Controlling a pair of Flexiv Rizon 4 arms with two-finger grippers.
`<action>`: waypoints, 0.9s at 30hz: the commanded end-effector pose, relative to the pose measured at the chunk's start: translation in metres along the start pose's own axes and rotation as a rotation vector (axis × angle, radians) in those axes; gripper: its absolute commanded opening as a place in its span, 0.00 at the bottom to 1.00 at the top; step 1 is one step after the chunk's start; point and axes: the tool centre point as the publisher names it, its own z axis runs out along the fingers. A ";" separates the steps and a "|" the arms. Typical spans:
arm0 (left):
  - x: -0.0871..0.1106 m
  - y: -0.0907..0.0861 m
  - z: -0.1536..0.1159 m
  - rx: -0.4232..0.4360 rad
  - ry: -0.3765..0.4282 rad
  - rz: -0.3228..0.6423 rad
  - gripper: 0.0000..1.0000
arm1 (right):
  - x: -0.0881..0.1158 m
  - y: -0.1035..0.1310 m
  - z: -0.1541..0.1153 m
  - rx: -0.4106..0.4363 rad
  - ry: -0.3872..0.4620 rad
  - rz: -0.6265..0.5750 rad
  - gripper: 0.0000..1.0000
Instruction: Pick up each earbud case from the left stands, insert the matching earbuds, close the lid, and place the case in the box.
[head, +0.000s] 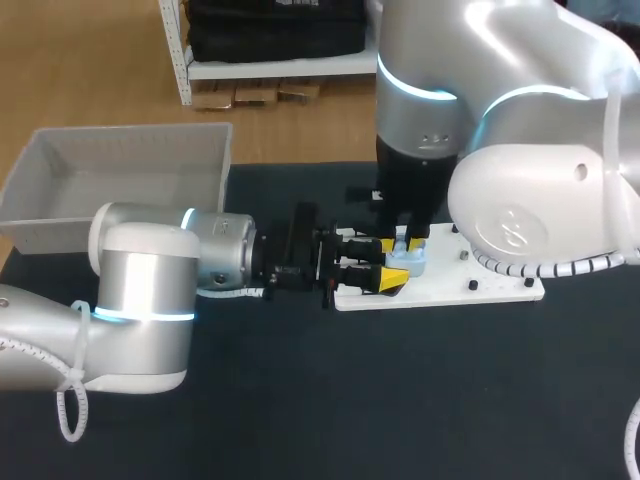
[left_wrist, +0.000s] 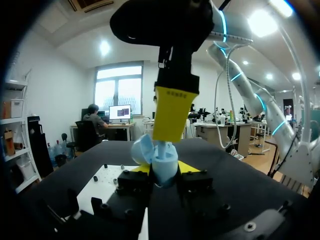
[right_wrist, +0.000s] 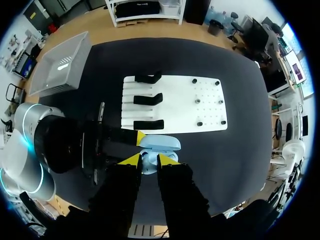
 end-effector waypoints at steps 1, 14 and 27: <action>-0.001 0.000 0.000 0.003 0.003 -0.002 0.00 | -0.001 0.000 0.002 0.001 0.001 -0.001 0.00; -0.001 0.000 0.000 0.003 0.003 -0.002 0.00 | -0.003 0.001 0.006 0.005 0.008 -0.002 0.00; -0.001 0.000 0.000 0.003 0.003 -0.002 0.00 | -0.003 0.003 0.010 0.010 0.024 -0.016 0.00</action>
